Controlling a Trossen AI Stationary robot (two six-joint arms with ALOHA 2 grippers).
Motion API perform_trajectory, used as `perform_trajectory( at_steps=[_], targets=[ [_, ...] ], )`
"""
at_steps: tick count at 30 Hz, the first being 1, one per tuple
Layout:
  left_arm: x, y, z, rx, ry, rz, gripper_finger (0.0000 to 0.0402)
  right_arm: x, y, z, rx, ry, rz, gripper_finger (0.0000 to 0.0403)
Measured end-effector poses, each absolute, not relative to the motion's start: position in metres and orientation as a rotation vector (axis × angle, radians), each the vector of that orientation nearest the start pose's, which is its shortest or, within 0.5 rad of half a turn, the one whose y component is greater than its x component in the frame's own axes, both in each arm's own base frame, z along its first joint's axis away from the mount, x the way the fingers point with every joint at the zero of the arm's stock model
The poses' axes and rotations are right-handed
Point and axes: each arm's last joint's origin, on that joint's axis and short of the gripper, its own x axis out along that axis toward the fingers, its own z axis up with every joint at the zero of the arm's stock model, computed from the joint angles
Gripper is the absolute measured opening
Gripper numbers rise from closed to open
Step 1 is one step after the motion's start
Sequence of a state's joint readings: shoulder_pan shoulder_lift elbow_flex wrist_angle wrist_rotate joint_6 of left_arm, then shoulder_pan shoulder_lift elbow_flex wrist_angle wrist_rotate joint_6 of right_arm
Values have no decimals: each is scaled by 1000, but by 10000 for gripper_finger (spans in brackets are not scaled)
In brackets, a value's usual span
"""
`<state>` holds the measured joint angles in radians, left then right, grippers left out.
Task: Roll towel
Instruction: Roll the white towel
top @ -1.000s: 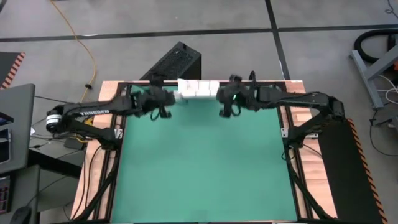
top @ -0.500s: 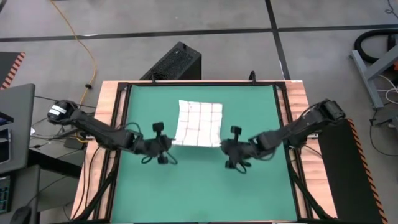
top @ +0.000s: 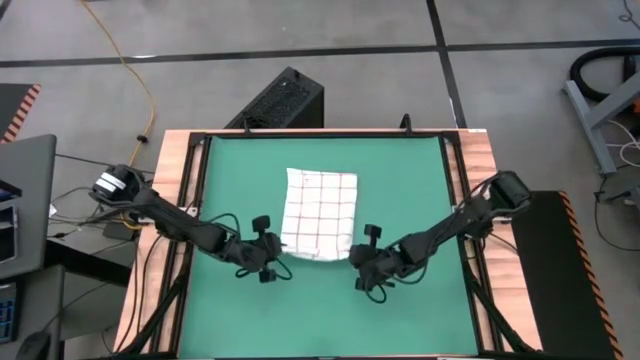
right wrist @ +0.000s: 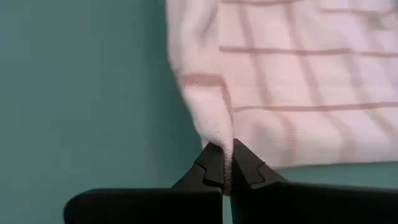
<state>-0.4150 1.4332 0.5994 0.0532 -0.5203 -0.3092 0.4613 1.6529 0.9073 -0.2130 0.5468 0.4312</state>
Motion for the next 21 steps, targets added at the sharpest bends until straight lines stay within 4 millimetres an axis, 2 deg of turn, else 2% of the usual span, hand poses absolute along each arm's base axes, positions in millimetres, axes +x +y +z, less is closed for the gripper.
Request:
perform_trajectory(
  at_steps=[6,14,21],
  targets=[
    [244,-104,147,-11,710,113,6,290,138,156,-33,818,-228,14],
    [240,-110,144,-26,764,50,7,284,145,166,-43,803,-177,14],
    [240,-112,145,7,750,32,24,283,148,164,-39,824,-142,14]
  ],
)
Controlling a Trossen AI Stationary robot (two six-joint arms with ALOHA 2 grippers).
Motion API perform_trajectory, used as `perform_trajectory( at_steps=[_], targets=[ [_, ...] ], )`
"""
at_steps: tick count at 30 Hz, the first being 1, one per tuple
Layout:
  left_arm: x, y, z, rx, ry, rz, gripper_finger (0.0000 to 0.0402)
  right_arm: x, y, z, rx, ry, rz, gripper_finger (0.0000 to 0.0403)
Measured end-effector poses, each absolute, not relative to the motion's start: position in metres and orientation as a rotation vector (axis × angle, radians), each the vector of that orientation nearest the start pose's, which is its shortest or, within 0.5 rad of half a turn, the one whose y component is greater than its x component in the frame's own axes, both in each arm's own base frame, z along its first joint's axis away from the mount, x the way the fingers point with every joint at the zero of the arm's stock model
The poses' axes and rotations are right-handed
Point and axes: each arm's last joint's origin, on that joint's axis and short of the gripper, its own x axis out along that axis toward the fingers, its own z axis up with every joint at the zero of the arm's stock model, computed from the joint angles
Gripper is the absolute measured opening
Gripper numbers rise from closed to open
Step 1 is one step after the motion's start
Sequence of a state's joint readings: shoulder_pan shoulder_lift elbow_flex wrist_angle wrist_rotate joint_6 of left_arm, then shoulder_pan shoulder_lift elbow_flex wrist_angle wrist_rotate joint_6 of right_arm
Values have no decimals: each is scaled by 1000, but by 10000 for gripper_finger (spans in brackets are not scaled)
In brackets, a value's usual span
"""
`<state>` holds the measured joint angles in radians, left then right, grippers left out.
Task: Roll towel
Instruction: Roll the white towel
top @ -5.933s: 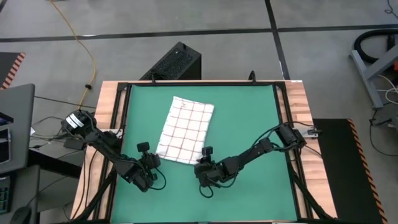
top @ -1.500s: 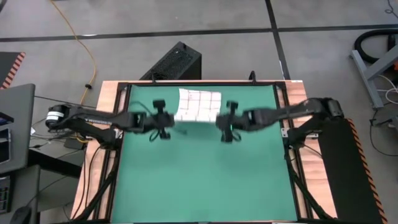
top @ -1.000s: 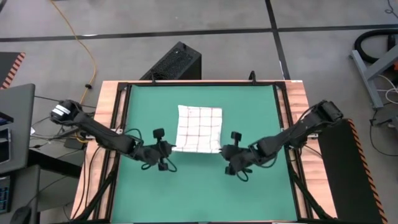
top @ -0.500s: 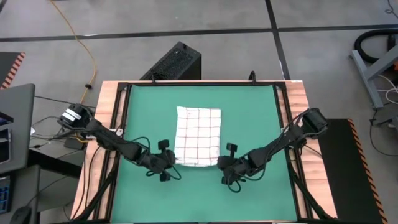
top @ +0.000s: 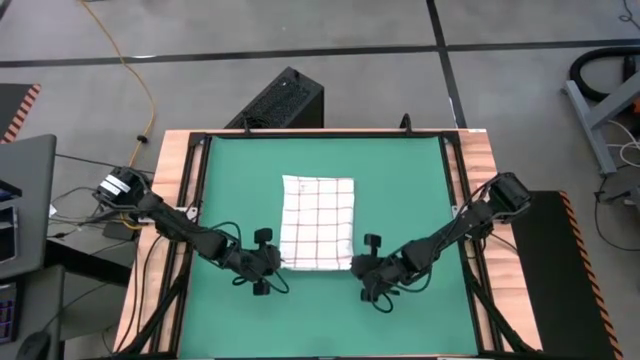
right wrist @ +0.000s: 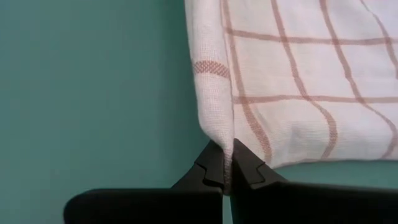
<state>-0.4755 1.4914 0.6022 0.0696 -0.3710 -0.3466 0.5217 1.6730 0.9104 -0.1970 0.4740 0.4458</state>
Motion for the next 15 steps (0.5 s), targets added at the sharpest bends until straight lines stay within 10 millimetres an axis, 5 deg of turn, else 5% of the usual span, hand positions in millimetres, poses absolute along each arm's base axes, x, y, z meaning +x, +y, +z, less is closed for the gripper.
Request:
perform_trajectory(
  at_steps=[5,15],
  targets=[
    [240,-112,145,5,751,34,36,281,151,163,-99,834,-101,61],
    [239,-111,144,7,760,36,39,269,175,160,-225,786,-77,271]
  ],
)
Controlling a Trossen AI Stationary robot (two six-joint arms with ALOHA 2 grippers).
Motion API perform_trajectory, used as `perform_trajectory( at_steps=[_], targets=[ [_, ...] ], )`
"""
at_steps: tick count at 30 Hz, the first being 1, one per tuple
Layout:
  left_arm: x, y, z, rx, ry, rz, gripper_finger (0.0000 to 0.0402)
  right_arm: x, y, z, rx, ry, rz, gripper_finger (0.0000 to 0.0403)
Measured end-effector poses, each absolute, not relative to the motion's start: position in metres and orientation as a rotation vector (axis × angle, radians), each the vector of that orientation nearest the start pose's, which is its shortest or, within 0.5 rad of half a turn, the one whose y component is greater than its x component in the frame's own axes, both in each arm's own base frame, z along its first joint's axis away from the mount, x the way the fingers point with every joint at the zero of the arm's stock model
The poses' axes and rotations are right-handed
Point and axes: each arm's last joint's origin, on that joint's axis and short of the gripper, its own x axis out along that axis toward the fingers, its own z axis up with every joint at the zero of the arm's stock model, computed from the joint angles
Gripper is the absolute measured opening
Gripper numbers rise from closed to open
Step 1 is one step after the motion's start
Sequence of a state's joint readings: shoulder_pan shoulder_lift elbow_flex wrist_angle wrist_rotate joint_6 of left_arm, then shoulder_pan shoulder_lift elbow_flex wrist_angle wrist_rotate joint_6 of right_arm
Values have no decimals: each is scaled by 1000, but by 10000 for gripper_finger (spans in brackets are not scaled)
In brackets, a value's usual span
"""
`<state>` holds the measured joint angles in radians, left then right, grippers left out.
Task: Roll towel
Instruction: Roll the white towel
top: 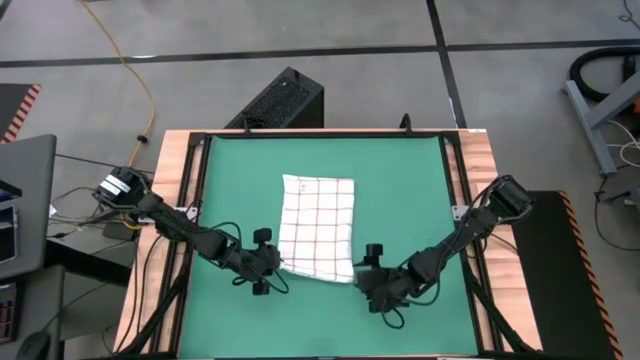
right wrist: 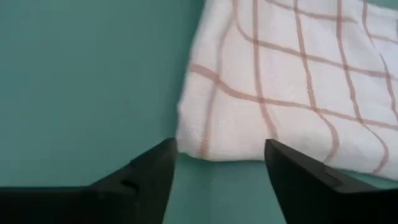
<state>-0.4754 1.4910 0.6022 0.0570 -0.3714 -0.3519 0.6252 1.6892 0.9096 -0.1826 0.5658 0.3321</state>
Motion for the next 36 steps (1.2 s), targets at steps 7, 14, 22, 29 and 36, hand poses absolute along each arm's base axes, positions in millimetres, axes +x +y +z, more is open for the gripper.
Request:
perform_trajectory(
  at_steps=[7,14,22,29,36],
  targets=[
    [240,-111,144,6,757,36,39,268,201,125,-440,745,-57,289],
    [239,-111,144,-11,758,42,39,281,207,103,-604,671,-136,290],
    [239,-112,144,-10,763,28,39,283,199,101,-620,695,-186,282],
    [239,-113,146,-17,767,-14,39,284,195,101,-690,704,-197,271],
    [242,-114,163,-19,705,-35,39,285,195,100,-733,708,-183,270]
  ],
)
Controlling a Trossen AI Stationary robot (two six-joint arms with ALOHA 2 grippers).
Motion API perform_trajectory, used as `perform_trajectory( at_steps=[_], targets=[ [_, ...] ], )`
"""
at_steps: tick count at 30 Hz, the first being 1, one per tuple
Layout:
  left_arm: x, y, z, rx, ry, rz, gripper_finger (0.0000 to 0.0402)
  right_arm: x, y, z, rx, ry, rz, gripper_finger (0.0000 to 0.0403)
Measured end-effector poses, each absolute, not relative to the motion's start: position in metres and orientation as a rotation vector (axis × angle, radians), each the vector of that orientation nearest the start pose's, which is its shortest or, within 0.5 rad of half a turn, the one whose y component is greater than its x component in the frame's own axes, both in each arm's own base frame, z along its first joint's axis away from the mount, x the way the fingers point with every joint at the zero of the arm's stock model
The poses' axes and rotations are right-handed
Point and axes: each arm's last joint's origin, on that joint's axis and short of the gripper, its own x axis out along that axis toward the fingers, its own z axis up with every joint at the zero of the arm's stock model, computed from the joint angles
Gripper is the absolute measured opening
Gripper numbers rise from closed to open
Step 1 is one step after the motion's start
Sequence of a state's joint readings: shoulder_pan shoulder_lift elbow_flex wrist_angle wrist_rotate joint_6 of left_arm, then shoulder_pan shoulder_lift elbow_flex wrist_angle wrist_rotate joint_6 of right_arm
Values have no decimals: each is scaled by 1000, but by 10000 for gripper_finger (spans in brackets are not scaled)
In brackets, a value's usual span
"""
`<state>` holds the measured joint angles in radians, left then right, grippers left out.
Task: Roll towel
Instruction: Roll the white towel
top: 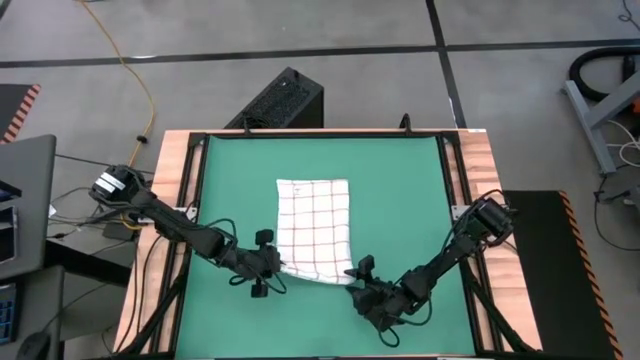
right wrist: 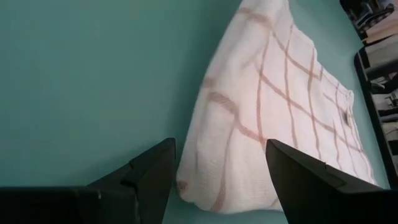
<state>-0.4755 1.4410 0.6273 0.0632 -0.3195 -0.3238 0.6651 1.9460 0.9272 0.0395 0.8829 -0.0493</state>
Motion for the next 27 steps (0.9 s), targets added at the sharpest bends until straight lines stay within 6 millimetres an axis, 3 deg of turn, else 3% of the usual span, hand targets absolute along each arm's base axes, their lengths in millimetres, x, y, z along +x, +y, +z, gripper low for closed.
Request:
perform_trajectory(
  at_steps=[15,27],
  targets=[
    [229,-104,190,27,636,16,39,287,192,99,-702,734,-154,270],
    [226,-101,200,46,588,57,39,298,185,103,-798,702,-123,270]
  ],
)
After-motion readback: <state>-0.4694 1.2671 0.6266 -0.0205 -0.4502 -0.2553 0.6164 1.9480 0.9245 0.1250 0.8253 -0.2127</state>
